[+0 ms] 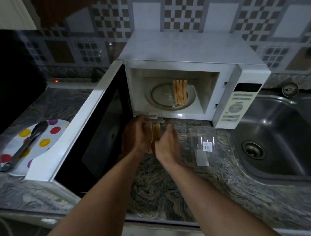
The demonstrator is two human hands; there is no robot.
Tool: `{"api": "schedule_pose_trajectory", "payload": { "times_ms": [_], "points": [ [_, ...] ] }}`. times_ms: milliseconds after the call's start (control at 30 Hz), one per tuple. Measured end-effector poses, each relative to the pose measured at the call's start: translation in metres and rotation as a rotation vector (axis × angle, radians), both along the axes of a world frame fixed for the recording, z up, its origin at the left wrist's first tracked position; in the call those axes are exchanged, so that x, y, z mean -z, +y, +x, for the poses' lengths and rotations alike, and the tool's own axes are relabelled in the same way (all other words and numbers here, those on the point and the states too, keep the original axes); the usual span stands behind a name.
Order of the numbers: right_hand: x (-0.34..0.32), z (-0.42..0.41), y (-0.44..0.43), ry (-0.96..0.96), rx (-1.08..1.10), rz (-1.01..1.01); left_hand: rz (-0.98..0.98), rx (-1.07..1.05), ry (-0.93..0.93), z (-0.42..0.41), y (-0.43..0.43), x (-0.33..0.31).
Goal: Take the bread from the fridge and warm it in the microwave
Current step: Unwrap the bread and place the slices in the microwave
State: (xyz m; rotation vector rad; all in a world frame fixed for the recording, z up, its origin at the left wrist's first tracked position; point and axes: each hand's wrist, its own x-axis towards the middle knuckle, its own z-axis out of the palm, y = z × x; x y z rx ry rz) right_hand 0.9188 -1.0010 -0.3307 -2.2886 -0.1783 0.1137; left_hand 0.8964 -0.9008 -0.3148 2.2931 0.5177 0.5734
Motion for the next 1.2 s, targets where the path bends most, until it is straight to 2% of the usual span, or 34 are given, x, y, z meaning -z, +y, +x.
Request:
{"api": "schedule_pose_trajectory", "payload": {
  "times_ms": [133,433,567,933,1033,1200],
  "points": [
    [0.014,0.007,0.01,0.014,-0.025,-0.167,-0.003,0.022,-0.005,0.003,0.006,0.002],
    [0.034,0.02,0.031,0.032,-0.012,-0.317,0.057,0.093,-0.012,0.007,0.021,0.009],
    [0.027,0.021,0.03,0.087,-0.022,-0.316,0.052,0.116,-0.004,0.007,0.023,0.011],
    [0.016,0.019,0.02,-0.015,-0.045,-0.391,0.054,0.152,-0.043,0.0,0.017,0.006],
    [0.008,0.015,0.017,-0.032,-0.043,-0.369,0.114,0.127,-0.025,0.001,0.02,0.009],
    [-0.001,0.012,0.016,-0.005,-0.027,-0.345,0.019,0.109,0.003,0.0,0.021,0.008]
  ]
}}
